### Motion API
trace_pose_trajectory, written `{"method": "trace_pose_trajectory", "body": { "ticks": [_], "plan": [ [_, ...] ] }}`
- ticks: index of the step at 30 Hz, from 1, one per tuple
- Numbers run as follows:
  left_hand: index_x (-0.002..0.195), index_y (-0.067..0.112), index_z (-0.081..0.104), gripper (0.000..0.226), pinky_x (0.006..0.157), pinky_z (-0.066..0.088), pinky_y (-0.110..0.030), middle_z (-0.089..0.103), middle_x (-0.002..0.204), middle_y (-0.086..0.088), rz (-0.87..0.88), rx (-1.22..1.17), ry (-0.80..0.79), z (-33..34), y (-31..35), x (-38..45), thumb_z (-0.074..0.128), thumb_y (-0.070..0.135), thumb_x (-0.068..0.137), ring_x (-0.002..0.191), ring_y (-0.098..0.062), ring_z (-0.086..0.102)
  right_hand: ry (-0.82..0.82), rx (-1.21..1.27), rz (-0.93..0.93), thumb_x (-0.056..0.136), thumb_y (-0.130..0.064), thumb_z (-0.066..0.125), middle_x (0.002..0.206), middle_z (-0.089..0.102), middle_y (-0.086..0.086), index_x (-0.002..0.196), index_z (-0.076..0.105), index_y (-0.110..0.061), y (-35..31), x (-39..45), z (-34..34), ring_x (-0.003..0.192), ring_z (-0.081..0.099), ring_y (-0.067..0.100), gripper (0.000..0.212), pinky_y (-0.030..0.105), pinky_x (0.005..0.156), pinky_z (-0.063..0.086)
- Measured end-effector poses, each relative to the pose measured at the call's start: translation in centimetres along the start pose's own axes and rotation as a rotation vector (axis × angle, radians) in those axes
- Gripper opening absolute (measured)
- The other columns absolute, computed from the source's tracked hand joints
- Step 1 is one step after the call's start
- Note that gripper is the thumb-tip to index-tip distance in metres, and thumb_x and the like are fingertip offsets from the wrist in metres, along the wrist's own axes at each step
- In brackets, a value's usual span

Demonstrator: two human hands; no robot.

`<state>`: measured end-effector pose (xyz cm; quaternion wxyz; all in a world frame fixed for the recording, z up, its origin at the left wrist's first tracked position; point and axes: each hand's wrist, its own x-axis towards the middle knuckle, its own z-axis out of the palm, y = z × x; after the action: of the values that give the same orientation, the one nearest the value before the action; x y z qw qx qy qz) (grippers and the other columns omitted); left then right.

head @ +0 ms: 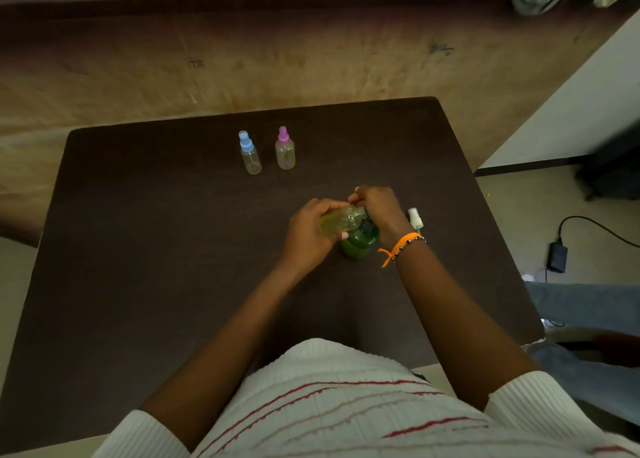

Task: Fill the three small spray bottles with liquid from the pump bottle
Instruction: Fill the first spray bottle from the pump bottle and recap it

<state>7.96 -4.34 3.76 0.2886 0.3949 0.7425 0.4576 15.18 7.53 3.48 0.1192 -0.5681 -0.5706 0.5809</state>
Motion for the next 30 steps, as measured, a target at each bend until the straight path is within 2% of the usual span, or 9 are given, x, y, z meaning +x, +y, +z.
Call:
{"method": "trace_pose_trajectory", "body": {
  "ticks": [4, 9, 12, 15, 19, 21, 24, 28, 30],
  "plan": [
    [0.107, 0.016, 0.066, 0.048, 0.076, 0.038, -0.001, 0.059, 0.097, 0.005, -0.002, 0.003, -0.003, 0.0, -0.2, 0.1, 0.076, -0.001, 0.063, 0.088, -0.005, 0.056, 0.075, -0.049, -0.077, 0.087, -0.004, 0.043, 0.072, 0.062, 0.004, 0.06, 0.061, -0.02, 0.1, -0.2, 0.2, 0.087, 0.061, 0.027, 0.037, 0.042, 0.088, 0.051],
    [0.106, 0.017, 0.066, 0.048, 0.077, 0.039, -0.004, 0.059, 0.096, 0.007, -0.01, 0.016, -0.018, 0.2, -0.5, 0.3, 0.076, 0.0, 0.062, 0.089, -0.006, 0.057, 0.078, -0.053, -0.093, 0.084, -0.014, 0.038, 0.068, 0.066, 0.004, 0.064, 0.061, -0.023, 0.8, 0.0, 0.3, 0.086, 0.066, 0.034, 0.031, 0.053, 0.087, 0.052],
    [0.107, 0.016, 0.066, 0.048, 0.079, 0.04, -0.007, 0.059, 0.097, 0.005, -0.017, 0.007, -0.008, 0.1, -0.4, 0.2, 0.076, -0.001, 0.063, 0.091, -0.009, 0.058, 0.074, -0.05, -0.096, 0.084, -0.012, 0.039, 0.068, 0.064, 0.004, 0.063, 0.061, -0.023, 0.5, -0.1, 0.3, 0.086, 0.065, 0.034, 0.032, 0.053, 0.088, 0.052],
    [0.107, 0.017, 0.066, 0.047, 0.08, 0.04, -0.009, 0.06, 0.098, 0.003, -0.017, -0.002, -0.007, 0.0, 0.0, 0.0, 0.076, 0.0, 0.064, 0.091, -0.009, 0.058, 0.03, -0.046, -0.057, 0.09, -0.012, 0.047, 0.069, 0.062, 0.002, 0.06, 0.061, -0.019, -0.1, 0.1, 0.0, 0.085, 0.061, 0.029, 0.034, 0.046, 0.09, 0.049],
    [0.106, 0.016, 0.067, 0.047, 0.084, 0.045, -0.021, 0.06, 0.098, 0.003, -0.02, -0.012, -0.007, 0.0, 0.2, -0.1, 0.076, 0.0, 0.063, 0.093, -0.012, 0.06, -0.033, -0.008, 0.0, 0.093, -0.018, 0.053, 0.068, 0.062, 0.001, 0.061, 0.063, -0.015, -0.3, 0.0, 0.0, 0.083, 0.059, 0.026, 0.034, 0.042, 0.086, 0.049],
    [0.106, 0.017, 0.066, 0.048, 0.084, 0.045, -0.021, 0.06, 0.098, 0.003, -0.023, -0.015, -0.007, 0.0, 0.0, 0.0, 0.076, 0.0, 0.063, 0.093, -0.013, 0.06, 0.02, -0.02, -0.036, 0.091, -0.015, 0.05, 0.07, 0.063, 0.002, 0.06, 0.063, -0.017, 0.0, 0.0, 0.1, 0.084, 0.059, 0.025, 0.034, 0.041, 0.087, 0.049],
    [0.107, 0.017, 0.066, 0.048, 0.082, 0.043, -0.014, 0.06, 0.099, 0.002, -0.029, -0.012, -0.015, 0.1, -0.1, 0.0, 0.076, -0.001, 0.063, 0.092, -0.011, 0.06, 0.12, -0.039, -0.097, 0.085, -0.009, 0.041, 0.076, 0.064, 0.007, 0.059, 0.06, -0.022, 0.5, -0.3, 0.2, 0.088, 0.063, 0.031, 0.034, 0.047, 0.088, 0.051],
    [0.108, 0.015, 0.066, 0.048, 0.085, 0.042, -0.016, 0.062, 0.101, -0.001, -0.037, 0.002, -0.014, 0.3, -0.2, 0.2, 0.076, -0.001, 0.063, 0.095, -0.013, 0.059, 0.144, -0.013, -0.093, 0.073, -0.022, 0.034, 0.066, 0.063, 0.003, 0.061, 0.057, -0.023, 0.7, -0.2, 0.4, 0.084, 0.064, 0.035, 0.025, 0.052, 0.087, 0.051],
    [0.108, 0.015, 0.066, 0.048, 0.085, 0.043, -0.017, 0.062, 0.103, -0.002, -0.031, 0.005, -0.01, 0.2, -0.2, 0.2, 0.076, -0.001, 0.063, 0.095, -0.013, 0.059, 0.134, -0.015, -0.089, 0.079, -0.017, 0.036, 0.067, 0.063, 0.003, 0.064, 0.057, -0.023, 0.5, -0.1, 0.4, 0.084, 0.064, 0.033, 0.027, 0.051, 0.087, 0.052]
  ]
}}
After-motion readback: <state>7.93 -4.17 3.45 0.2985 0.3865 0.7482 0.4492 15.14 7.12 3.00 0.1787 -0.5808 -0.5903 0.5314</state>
